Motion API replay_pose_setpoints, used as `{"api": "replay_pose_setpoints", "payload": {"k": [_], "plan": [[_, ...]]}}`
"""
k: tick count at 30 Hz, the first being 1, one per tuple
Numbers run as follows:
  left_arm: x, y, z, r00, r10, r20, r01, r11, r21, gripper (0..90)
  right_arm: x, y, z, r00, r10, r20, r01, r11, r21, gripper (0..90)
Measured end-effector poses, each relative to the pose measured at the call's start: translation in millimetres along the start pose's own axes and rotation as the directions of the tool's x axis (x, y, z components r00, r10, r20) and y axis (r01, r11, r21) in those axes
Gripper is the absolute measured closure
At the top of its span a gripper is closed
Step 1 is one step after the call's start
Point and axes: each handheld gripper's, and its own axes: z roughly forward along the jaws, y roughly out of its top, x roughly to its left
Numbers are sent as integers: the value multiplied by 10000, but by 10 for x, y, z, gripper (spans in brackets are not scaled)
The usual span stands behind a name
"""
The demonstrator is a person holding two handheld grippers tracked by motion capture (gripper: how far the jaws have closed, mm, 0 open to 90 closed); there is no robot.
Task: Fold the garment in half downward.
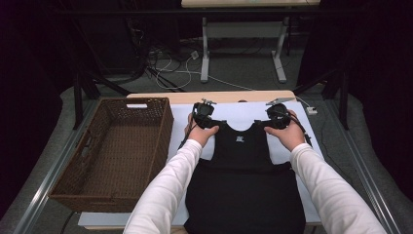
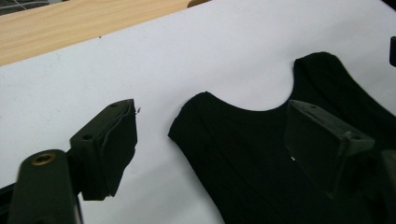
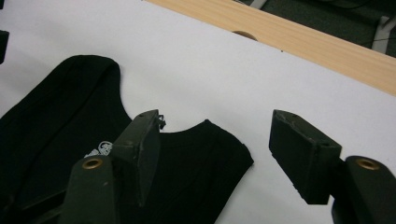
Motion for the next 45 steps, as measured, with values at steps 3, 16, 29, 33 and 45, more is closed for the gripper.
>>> {"api": "replay_pose_setpoints", "payload": {"k": [3, 16, 29, 33, 45], "plan": [[21, 3, 72, 9998, -176, -18, 176, 9998, -8, 245, -20, -6, 63, 9999, -39, 96, 38, 10000, 83, 348], [104, 7, 374, 9979, 199, -609, -163, 9981, 586, 394, -116, -72, 223, 9988, 240, 420, -259, 9986, 452, 442], [191, -30, 559, 9990, -7, -455, 58, 9938, 1107, 564, -83, -97, 256, 9998, 121, 128, -129, 9979, 640, 550], [150, -36, 581, 9984, 157, -545, -83, 9909, 1340, 635, -78, -88, 251, 9997, 206, 119, -212, 9984, 515, 564], [82, -23, 535, 9991, 27, -423, 31, 9906, 1369, 845, -95, -85, 252, 9994, 169, 311, -182, 9989, 429, 625]]}}
